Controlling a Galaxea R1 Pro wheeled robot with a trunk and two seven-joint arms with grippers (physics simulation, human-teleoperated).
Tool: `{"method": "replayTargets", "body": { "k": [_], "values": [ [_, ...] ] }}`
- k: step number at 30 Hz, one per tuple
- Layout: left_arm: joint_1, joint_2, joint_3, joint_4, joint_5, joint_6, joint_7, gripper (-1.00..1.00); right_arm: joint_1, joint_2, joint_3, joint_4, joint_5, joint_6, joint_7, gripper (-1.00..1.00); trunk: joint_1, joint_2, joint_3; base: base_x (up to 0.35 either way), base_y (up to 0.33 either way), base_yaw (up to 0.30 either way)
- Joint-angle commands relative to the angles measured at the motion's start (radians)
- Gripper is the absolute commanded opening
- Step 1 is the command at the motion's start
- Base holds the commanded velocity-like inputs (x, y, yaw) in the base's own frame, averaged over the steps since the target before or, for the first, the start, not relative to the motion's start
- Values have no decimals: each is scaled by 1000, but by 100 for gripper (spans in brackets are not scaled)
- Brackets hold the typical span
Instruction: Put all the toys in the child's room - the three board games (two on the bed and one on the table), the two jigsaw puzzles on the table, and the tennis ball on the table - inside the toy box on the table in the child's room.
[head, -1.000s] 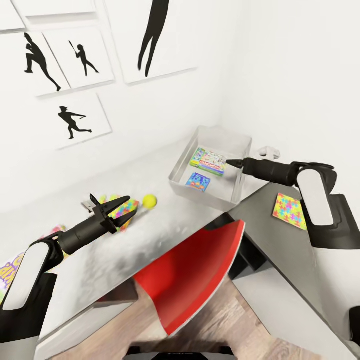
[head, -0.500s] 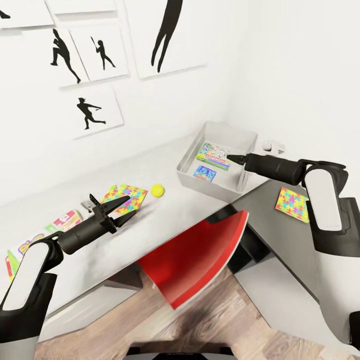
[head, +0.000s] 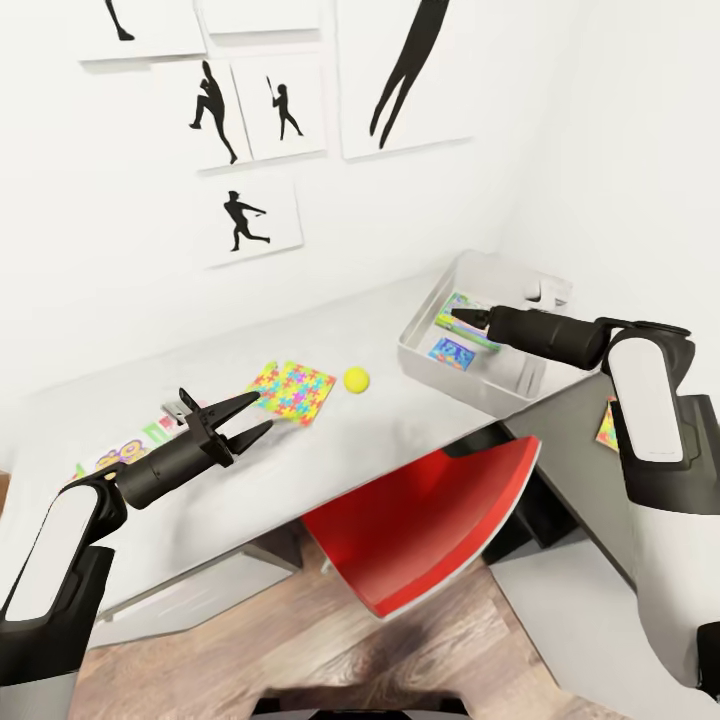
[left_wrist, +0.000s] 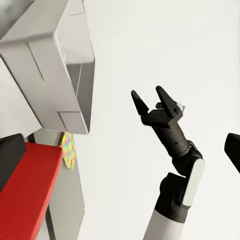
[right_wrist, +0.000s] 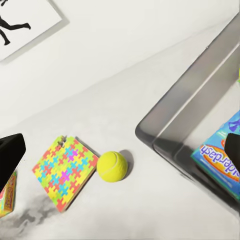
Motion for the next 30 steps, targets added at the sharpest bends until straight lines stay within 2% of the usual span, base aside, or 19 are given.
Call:
{"method": "replayTargets", "body": {
  "k": [1,10,16,30],
  "values": [
    [-1,0,1,1,-10,3,-10,100,-1,-1,1,-1,-2,3,-3,100,1,-2,-1,-1,0,269],
    [-1,0,1,1,-10,3,-10,100,1,1,2,-1,1,3,-6,100,1,-2,5,0,0,270],
    [-1,1,1,1,-10,3,-10,100,3,4,6,-1,0,3,-34,100,1,-2,9,0,0,270],
    [-1,1,2,1,-10,3,-10,100,4,29,8,-1,1,3,-76,100,1,-2,18,0,0,270]
  ]
}}
